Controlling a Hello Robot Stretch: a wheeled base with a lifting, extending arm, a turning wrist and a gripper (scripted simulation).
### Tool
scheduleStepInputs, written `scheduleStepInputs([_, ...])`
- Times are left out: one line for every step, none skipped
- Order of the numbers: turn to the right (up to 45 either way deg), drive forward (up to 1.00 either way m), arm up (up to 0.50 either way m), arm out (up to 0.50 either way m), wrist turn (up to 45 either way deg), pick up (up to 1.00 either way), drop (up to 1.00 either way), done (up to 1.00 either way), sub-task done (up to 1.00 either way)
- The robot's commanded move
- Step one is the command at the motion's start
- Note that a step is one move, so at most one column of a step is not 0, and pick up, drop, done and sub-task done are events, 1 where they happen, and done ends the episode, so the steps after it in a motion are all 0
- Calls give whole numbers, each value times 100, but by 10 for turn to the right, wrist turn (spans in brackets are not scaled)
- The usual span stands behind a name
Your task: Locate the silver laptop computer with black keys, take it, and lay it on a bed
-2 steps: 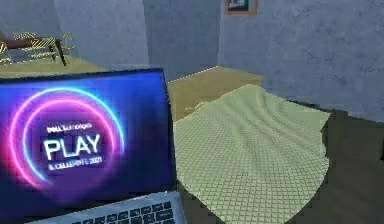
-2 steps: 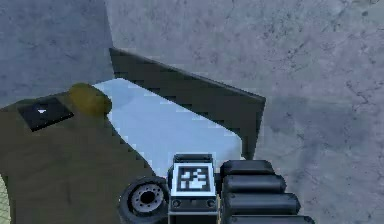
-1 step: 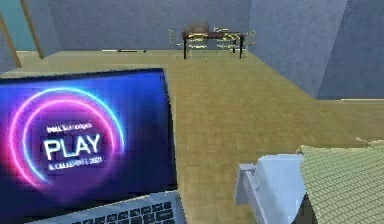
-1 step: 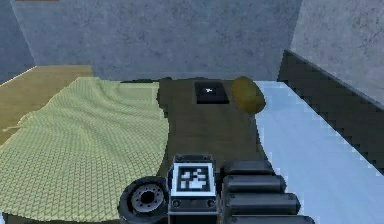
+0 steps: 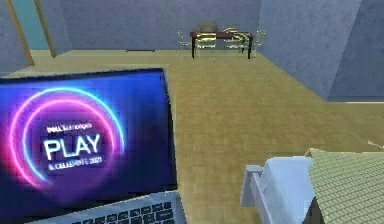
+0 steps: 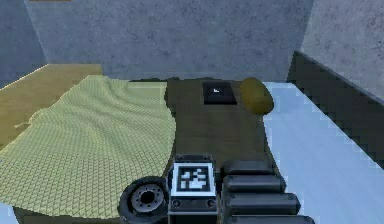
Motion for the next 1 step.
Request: scheduleStepInputs([0, 0, 0, 48, 0, 0, 0, 0, 0])
